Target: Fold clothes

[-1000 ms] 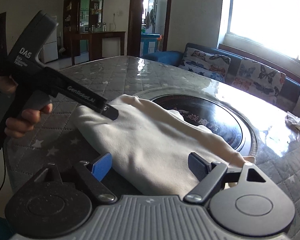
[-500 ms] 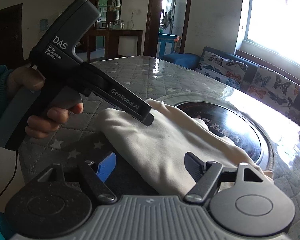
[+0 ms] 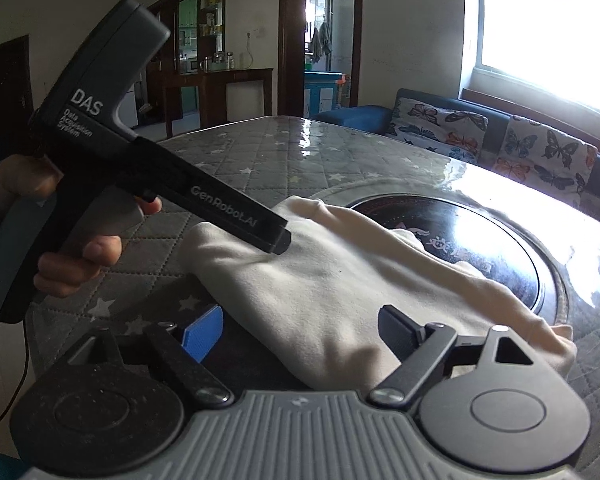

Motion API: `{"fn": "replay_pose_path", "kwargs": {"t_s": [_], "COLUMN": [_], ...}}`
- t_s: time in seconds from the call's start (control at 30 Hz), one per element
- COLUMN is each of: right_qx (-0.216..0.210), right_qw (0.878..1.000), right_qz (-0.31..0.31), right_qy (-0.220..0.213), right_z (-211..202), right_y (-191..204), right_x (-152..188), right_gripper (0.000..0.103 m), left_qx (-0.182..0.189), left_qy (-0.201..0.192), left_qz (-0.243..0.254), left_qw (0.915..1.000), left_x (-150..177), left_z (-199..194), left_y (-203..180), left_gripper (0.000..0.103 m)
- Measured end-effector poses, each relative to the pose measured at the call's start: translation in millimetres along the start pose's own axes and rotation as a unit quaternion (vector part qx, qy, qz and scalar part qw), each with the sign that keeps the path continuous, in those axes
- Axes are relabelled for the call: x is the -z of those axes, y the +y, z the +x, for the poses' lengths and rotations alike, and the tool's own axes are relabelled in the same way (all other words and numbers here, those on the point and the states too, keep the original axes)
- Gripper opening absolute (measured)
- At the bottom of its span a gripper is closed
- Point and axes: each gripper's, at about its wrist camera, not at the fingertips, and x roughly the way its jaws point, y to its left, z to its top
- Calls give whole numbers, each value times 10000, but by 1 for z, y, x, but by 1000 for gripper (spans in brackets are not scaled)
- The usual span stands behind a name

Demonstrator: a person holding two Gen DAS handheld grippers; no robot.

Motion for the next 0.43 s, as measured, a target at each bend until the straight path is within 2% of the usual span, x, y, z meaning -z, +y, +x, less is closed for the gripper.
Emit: {"fn": "replay_pose_path", "kwargs": {"t_s": [0.43], "right_qx": [-206], "right_qw": [9997], "right_qz": [88], "right_qy": [58], "right_z": [9], "right_y": [-8], "right_x": [8], "right_gripper": [101], "left_qx": [-43], "left_qy": [87], "left_qz": [-136], "left_qw": [9999], "left_x": [0], "left_z": [4], "left_y": [2], "left_gripper": [103]}}
